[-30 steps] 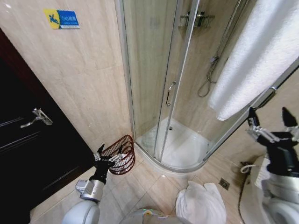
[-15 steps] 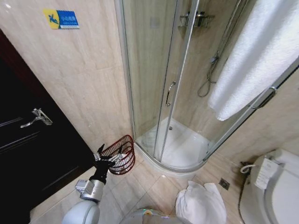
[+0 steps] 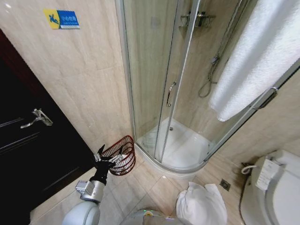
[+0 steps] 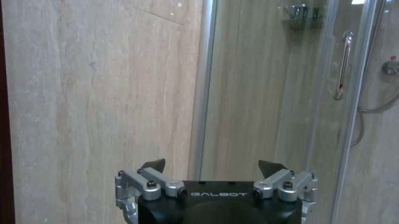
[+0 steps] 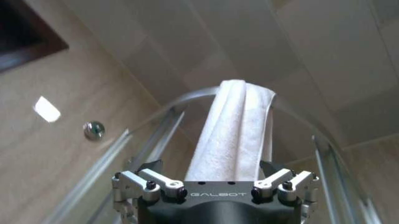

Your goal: Discard the used towel into the hamper.

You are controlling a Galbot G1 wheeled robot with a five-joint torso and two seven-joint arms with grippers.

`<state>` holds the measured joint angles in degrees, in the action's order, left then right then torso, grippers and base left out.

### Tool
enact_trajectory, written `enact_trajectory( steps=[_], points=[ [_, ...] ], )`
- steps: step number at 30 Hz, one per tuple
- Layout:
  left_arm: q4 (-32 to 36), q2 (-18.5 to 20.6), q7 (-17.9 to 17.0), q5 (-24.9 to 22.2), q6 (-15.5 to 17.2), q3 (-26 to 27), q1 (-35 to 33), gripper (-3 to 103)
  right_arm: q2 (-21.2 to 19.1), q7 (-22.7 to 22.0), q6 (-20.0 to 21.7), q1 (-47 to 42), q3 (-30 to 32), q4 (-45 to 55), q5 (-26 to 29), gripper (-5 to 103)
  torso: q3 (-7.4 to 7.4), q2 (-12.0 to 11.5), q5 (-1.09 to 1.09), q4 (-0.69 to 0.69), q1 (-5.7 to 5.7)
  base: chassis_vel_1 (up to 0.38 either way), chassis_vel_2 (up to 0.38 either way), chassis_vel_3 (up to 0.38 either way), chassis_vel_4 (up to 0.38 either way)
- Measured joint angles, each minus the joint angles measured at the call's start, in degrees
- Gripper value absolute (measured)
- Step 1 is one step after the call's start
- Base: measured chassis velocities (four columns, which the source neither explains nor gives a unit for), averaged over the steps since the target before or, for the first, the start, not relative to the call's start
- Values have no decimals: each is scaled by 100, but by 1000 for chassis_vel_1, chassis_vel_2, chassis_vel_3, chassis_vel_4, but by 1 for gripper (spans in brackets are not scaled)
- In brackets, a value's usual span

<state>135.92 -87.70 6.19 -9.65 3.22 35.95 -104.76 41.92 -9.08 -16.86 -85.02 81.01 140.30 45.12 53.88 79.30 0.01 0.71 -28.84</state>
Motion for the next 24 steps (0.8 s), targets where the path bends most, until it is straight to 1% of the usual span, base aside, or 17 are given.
enact_trajectory(
  steps=[2,4,6,8,9,12,13,14,16,18,19,21,22,24],
  points=[
    [0,0,0,0,0,0,0,100,-44,-51,163,-19,48,20,63,100,0,0,-1,0,0,0,0,0,0],
    [0,0,0,0,0,0,0,100,-57,-50,239,-51,81,47,111,100,0,0,-1,0,0,0,0,0,0],
    [0,0,0,0,0,0,0,100,-71,-62,487,-138,195,124,299,100,0,0,-1,1,0,0,0,0,0],
    [0,0,0,0,0,0,0,100,-137,-196,713,-156,275,159,388,100,-1,0,-1,1,0,0,0,0,0],
    [0,0,0,0,0,0,0,100,-137,-196,713,-156,275,159,388,100,-1,0,-1,1,0,0,0,0,0],
    [0,0,0,0,0,0,0,100,-346,-449,986,-101,368,114,661,100,-1,0,-1,0,0,0,0,0,0],
    [0,0,0,0,0,0,0,100,-418,-436,1031,-67,421,59,874,100,-1,0,-2,-1,0,0,0,0,0],
    [0,0,0,0,0,0,0,100,-418,-436,1031,-67,421,59,874,100,-1,0,-2,-1,0,0,0,0,0],
    [0,0,0,0,0,0,0,100,-530,-297,1155,-19,564,-35,1149,100,-1,0,0,0,0,0,0,0,0],
    [0,0,0,0,0,0,0,100,-700,-203,1242,112,635,-137,1305,100,-1,0,0,1,0,0,0,0,0],
    [0,0,0,0,0,0,0,100,-700,-203,1242,112,635,-137,1305,100,-1,0,0,1,0,0,0,0,0],
    [0,-1,0,0,0,0,0,100,-965,-177,1388,315,675,-199,1592,100,-1,0,-1,0,0,0,0,0,0],
    [0,-1,0,0,0,0,0,100,-965,-177,1388,315,675,-199,1592,100,-1,0,-1,0,0,0,0,0,0],
    [0,0,0,0,0,0,0,100,-1259,-116,1445,568,639,-335,1833,100,-1,0,-1,1,0,0,0,0,0]
  ],
)
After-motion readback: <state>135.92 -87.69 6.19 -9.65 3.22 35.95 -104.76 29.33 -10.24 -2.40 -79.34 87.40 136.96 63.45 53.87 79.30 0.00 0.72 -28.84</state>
